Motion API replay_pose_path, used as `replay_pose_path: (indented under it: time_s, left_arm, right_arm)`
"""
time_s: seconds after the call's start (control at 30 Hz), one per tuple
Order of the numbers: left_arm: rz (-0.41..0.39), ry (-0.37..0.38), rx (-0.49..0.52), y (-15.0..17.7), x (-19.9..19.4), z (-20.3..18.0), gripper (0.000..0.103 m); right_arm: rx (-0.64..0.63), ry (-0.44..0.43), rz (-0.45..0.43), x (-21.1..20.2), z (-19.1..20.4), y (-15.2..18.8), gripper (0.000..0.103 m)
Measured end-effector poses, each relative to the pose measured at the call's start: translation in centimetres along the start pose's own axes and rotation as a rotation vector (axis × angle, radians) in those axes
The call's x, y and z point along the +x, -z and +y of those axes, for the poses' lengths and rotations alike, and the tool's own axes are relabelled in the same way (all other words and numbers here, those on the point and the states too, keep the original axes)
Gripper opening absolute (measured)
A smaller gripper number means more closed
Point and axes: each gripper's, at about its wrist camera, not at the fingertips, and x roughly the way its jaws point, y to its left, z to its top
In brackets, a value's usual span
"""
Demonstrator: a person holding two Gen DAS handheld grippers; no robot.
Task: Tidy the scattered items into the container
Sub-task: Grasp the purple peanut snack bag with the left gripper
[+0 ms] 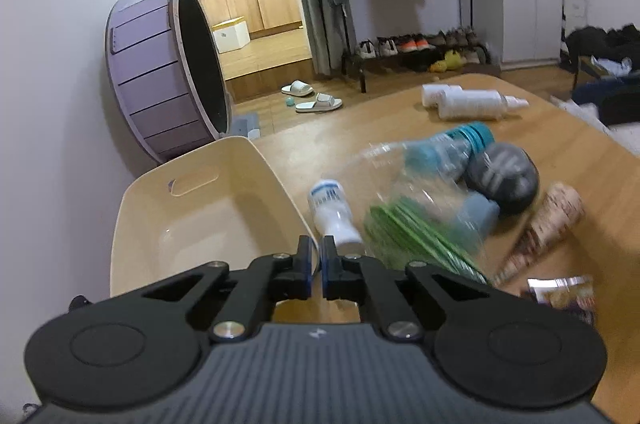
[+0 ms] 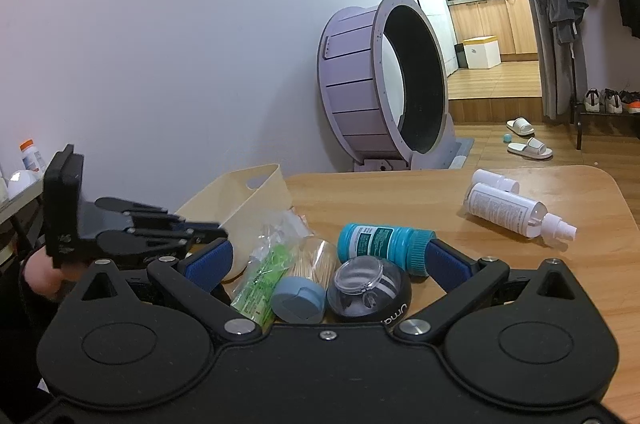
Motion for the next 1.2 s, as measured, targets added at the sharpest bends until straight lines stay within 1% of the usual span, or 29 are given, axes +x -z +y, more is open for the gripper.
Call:
replay_pose_path:
  time_s: [0.13, 0.2, 0.33, 0.4, 0.43, 0.5, 0.6, 0.67, 0.77, 0.9, 0.97, 1.1, 1.2]
  left_arm:
    - [0.0, -0.001, 0.001, 0.5, -1.8, -0.6, 0.004]
    - [-0.008, 0.011, -0.003, 0.8, -2.7, -1.0, 0.004]
    - [0.0, 0.031, 0.011, 1.5, -3.1, -2.1, 0.004]
    - [-0.004, 0.015, -0.002, 1.8, -3.1, -2.3, 0.005]
    - [-0.006, 0.009, -0.01, 1.9, -3.2, -2.4, 0.007]
    - [-0.012, 0.013, -0.032, 1.8, -3.7, -2.5, 0.009]
    - [-0.03, 0.014, -0.046, 1.8, -4.6, -3.0, 0.016]
    - [-0.039, 0.021, -0.066, 1.9, -5.1, -3.6, 0.027]
    - [-0.05, 0.048, -0.093, 2.2, -5.6, -4.7, 0.037]
    - [-0.066, 0.079, -0.108, 2.7, -6.4, -6.1, 0.045]
    - [-0.072, 0.108, -0.126, 3.0, -6.7, -6.8, 0.051]
    - [-0.059, 0.198, -0.165, 3.9, -6.8, -8.1, 0.055]
    - [-0.041, 0.221, -0.164, 4.7, -6.3, -9.1, 0.056]
  right_arm:
    - [0.004, -0.006, 0.001, 0.0, 0.0, -0.1, 0.103]
    - [0.002, -0.011, 0.001, 0.0, 0.0, -0.1, 0.103]
    - [-0.002, -0.019, 0.002, -0.2, 0.2, -0.1, 0.103]
    - [-0.004, -0.021, 0.002, -0.3, 0.3, -0.1, 0.103]
    - [-0.005, -0.022, 0.003, -0.4, 0.4, -0.1, 0.103]
    - [-0.01, -0.024, 0.003, -0.5, 0.4, -0.1, 0.103]
    - [-0.014, -0.027, 0.001, -0.8, 0.5, -0.1, 0.103]
    - [-0.015, -0.028, 0.0, -1.0, 0.5, -0.1, 0.103]
    - [-0.019, -0.027, 0.004, -1.2, 0.5, 0.0, 0.103]
    - [-0.038, -0.031, 0.019, -1.4, 0.8, 0.0, 0.103]
    - [-0.053, -0.035, 0.029, -1.5, 1.0, 0.1, 0.103]
    - [-0.082, -0.035, 0.063, -1.8, 1.3, 0.5, 0.103]
    - [-0.106, -0.038, 0.095, -2.1, 1.4, 1.0, 0.103]
